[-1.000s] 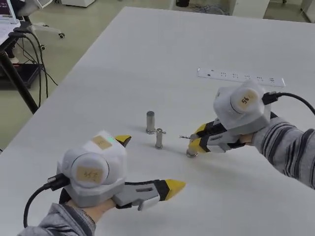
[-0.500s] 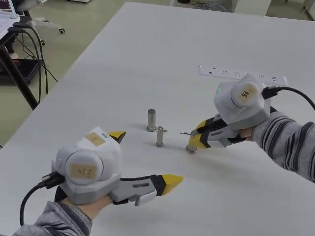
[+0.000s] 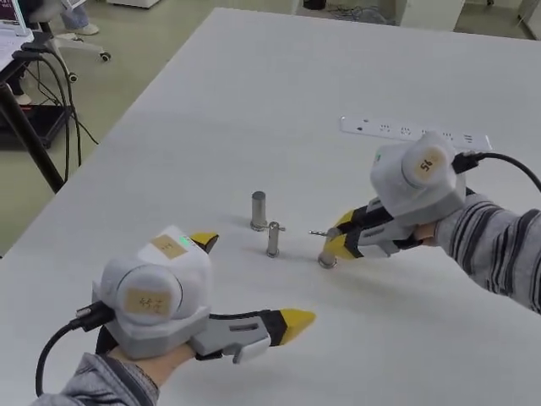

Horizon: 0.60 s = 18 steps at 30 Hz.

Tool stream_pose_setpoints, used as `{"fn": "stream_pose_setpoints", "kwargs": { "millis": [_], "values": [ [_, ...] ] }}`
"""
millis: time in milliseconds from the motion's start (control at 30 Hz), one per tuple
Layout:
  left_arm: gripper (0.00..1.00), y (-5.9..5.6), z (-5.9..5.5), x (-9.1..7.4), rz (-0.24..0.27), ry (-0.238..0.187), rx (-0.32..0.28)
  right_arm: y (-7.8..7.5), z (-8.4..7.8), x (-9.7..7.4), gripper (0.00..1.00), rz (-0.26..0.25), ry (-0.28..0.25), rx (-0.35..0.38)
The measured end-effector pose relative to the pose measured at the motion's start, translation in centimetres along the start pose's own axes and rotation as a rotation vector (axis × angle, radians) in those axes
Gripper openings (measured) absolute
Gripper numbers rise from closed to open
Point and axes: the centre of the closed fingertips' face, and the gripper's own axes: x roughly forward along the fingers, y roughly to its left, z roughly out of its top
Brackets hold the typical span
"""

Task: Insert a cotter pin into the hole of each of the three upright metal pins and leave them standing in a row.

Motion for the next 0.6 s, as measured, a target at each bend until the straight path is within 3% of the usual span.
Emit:
{"fn": "stream_pose_setpoints", "kwargs": {
  "millis": [33, 100, 200, 333, 467, 600],
  "values": [
    [0.96, -0.1, 0.1, 0.0, -0.005, -0.003, -0.009, 0.0, 0.0, 0.0, 0.09, 0.001, 0.0, 0.0],
    [0.96, -0.3, 0.9, 0.0, -0.018, -0.052, -0.071, 0.1, 0.0, 0.0, 0.09, 0.006, 0.0, 0.015],
    [0.99, -0.2, 1.2, -0.2, -0.017, -0.068, -0.076, 0.1, 0.0, 0.0, 0.09, 0.002, 0.001, 0.013],
    [0.99, 0.0, 1.0, -0.2, -0.005, -0.054, -0.07, 0.1, -0.1, 0.1, 0.09, -0.006, -0.005, 0.014],
    [0.99, 0.3, 1.2, -0.3, 0.019, -0.057, -0.054, 0.3, -0.4, 0.0, 0.17, 0.001, -0.007, 0.019],
    [0.99, 0.4, 1.4, -0.4, 0.03, -0.065, -0.059, 0.1, 0.6, -0.5, 0.21, -0.014, -0.045, 0.04]
  ]
}}
